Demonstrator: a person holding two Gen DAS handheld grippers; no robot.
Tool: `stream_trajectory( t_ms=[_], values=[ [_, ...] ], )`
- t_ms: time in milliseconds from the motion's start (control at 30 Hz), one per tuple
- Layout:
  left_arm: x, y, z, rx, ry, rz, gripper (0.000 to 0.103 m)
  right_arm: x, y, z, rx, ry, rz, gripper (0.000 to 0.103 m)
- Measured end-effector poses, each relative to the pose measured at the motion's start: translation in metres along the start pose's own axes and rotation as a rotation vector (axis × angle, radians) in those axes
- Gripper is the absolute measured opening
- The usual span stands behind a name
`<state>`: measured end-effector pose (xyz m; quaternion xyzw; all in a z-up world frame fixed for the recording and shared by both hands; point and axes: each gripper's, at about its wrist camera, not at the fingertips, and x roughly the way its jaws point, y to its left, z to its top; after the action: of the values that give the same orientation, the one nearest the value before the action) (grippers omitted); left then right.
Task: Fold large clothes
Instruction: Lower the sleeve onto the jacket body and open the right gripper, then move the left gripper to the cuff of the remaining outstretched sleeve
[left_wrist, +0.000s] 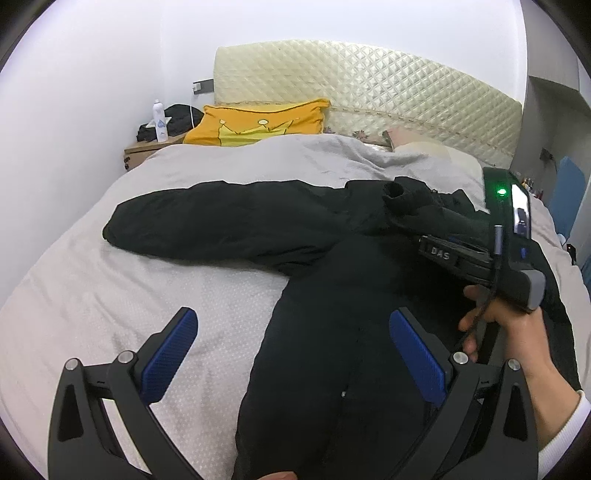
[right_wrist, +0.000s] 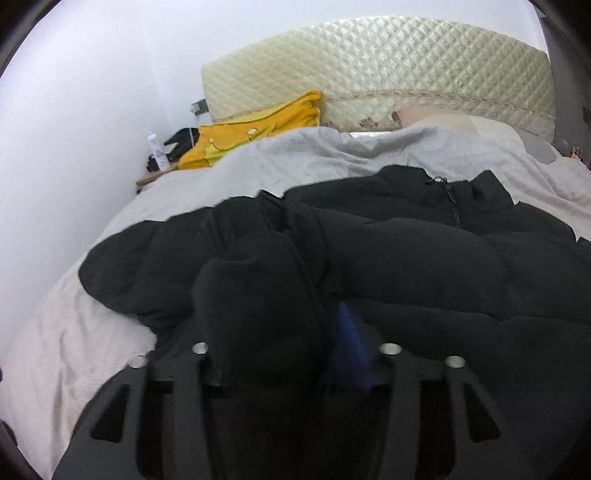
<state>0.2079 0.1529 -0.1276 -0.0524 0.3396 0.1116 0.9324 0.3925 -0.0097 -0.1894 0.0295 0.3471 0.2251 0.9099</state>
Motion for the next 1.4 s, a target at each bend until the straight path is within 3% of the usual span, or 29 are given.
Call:
stream_trajectory(
  t_ms=[167, 367, 667, 833, 1000, 1100, 1200, 1400],
  values=[
    [-0.02, 0.013, 0.0, -0.069, 0.005, -0.03, 0.103, -0.033, 0.002, 0.009, -0.001, -0.028, 0.027, 0.051],
    [-0.064, -0.003, 0.011, -0.038, -0.033, -0.01, 0.103, -0.095, -0.001, 0.031, 0.007, -0.101, 0.035, 0.051],
    [-0.114, -0.038, 0.015, -0.012, -0.101, -0.089, 0.103, -0.202, -0.017, 0.04, -0.022, -0.186, -0.041, 0.051],
    [-0.14, -0.052, 0.016, -0.004, -0.16, -0.111, 0.103, -0.263, -0.038, 0.028, -0.006, -0.243, -0.086, 0.052],
    [-0.148, -0.072, 0.011, 0.025, -0.169, -0.136, 0.103, -0.308, -0.049, 0.006, -0.031, -0.258, -0.122, 0.053],
    [-0.148, -0.082, 0.006, 0.051, -0.174, -0.154, 0.103, -0.326, -0.051, -0.009, -0.05, -0.267, -0.131, 0.055],
    [-0.147, -0.091, 0.0, 0.069, -0.177, -0.166, 0.103, -0.341, -0.058, -0.027, -0.044, -0.289, -0.135, 0.068],
    [-0.14, -0.093, -0.008, 0.045, -0.182, -0.212, 0.103, -0.356, -0.069, -0.061, -0.047, -0.323, -0.156, 0.068]
  ],
)
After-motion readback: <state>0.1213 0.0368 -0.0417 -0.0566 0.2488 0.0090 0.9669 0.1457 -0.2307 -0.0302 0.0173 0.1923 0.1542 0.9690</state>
